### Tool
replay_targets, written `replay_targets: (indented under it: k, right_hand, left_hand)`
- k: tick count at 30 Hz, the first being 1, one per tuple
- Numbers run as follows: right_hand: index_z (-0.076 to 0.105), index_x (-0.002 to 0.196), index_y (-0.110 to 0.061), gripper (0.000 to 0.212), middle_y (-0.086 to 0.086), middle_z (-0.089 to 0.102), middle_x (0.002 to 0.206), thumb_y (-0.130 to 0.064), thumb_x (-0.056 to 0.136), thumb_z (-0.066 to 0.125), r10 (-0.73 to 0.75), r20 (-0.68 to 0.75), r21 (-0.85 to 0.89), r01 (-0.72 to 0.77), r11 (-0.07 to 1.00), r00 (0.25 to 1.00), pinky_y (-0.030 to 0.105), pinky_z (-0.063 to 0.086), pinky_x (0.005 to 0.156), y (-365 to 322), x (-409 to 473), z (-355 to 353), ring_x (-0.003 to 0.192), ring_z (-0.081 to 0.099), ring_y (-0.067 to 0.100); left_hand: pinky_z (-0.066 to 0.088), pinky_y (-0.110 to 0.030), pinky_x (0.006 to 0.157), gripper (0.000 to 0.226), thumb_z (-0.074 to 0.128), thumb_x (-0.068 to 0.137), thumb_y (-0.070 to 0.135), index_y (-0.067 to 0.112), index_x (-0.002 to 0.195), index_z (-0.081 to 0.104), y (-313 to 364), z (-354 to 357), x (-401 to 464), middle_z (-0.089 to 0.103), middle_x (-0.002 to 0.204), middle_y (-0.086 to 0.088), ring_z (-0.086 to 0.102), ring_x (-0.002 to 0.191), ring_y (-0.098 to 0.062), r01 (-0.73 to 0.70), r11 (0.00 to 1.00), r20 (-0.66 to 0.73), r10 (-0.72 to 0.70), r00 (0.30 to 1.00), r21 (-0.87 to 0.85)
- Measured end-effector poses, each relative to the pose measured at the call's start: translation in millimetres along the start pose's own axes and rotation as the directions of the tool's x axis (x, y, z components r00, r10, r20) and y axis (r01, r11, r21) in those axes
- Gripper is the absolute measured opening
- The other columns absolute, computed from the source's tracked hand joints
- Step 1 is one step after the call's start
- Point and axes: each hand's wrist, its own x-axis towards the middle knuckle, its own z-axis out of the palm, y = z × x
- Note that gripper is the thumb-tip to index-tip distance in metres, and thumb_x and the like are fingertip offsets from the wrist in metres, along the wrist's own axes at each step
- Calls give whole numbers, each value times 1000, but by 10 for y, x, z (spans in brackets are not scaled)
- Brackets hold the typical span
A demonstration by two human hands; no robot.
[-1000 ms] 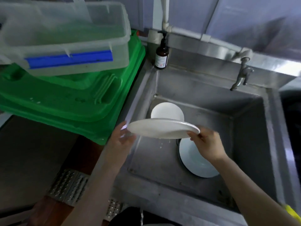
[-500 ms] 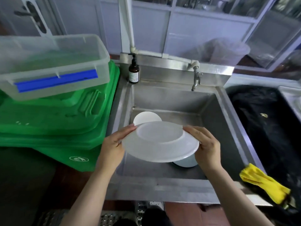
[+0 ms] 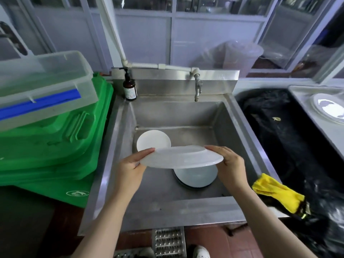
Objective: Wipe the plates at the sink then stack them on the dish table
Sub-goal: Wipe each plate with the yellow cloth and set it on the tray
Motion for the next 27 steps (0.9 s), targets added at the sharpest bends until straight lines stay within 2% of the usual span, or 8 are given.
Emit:
replay_targets:
  k: [3, 6, 9, 13, 18, 21, 25, 27]
  right_hand:
    - [71, 86, -30, 20, -17, 62, 77, -11, 87, 66, 80, 50, 36, -82, 996, 996, 4, 39, 63, 202, 80, -168, 74, 58, -7]
    - [63, 71, -8, 23, 10, 60, 65, -24, 86, 69, 176, 87, 66, -182, 981, 981, 21, 34, 52, 523, 123, -404, 59, 47, 9]
    - [61, 73, -1, 29, 15, 61, 67, -25, 86, 70, 258, 104, 136, -270, 953, 961, 31, 37, 55, 842, 147, -679, 62, 44, 7]
    - [56, 62, -11, 32, -11, 44, 53, -26, 87, 68, 375, 162, 318, -407, 856, 913, 25, 29, 51, 1117, 173, -949, 54, 36, 5]
    - [64, 66, -9, 27, -6, 47, 59, -25, 87, 67, 384, 236, 399, -450, 799, 893, 25, 29, 54, 1209, 179, -1129, 59, 39, 9]
    - [65, 62, -16, 29, -7, 48, 57, -25, 89, 64, 389, 259, 385, -464, 798, 884, 22, 32, 51, 1240, 173, -1216, 55, 40, 9]
    - [69, 83, -8, 31, 0, 63, 65, -26, 98, 49, 399, 318, 429, -506, 748, 860, 27, 45, 56, 1380, 103, -1306, 59, 57, 13]
    - [69, 90, -18, 22, -7, 69, 77, -30, 96, 51, 417, 322, 121, -474, 872, 850, 25, 47, 66, 1589, 17, -1347, 73, 63, 9]
  left_hand:
    - [41, -1, 62, 45, 65, 87, 4, 48, 78, 71, 105, 246, -12, 64, 68, 34, 59, 69, 17, 6, 997, -19, -4, 1000, 73]
    - [27, -17, 43, 45, 66, 88, 17, 33, 48, 55, 157, 599, -59, 42, 42, 12, 39, 43, -3, 66, 982, -52, -58, 997, 179]
    - [23, -26, 49, 42, 65, 89, 28, 36, 50, 53, 207, 979, -134, 37, 42, 11, 33, 42, -5, 147, 981, 31, -152, 988, 126]
    - [45, -28, 66, 29, 57, 72, 63, 37, 79, 70, 302, 1324, -312, 71, 77, 9, 63, 72, -2, 318, 948, 156, -318, 935, 23]
    - [59, -33, 66, 27, 68, 81, 20, 22, 108, 70, 368, 1565, -553, 73, 109, -5, 70, 97, -20, 616, 663, 435, -447, 782, -425]
    - [59, -34, 58, 34, 56, 82, 5, 15, 115, 59, 405, 1654, -609, 75, 99, -5, 72, 85, -20, 649, 649, 445, -482, 755, -398]
    - [57, -31, 55, 33, 42, 91, -6, 15, 112, 58, 422, 1754, -636, 76, 92, 0, 73, 78, -15, 644, 656, 385, -518, 764, -394]
    - [58, -33, 56, 35, 42, 91, -9, 14, 112, 58, 410, 1783, -658, 76, 93, -1, 73, 79, -17, 638, 664, 366, -524, 769, -390]
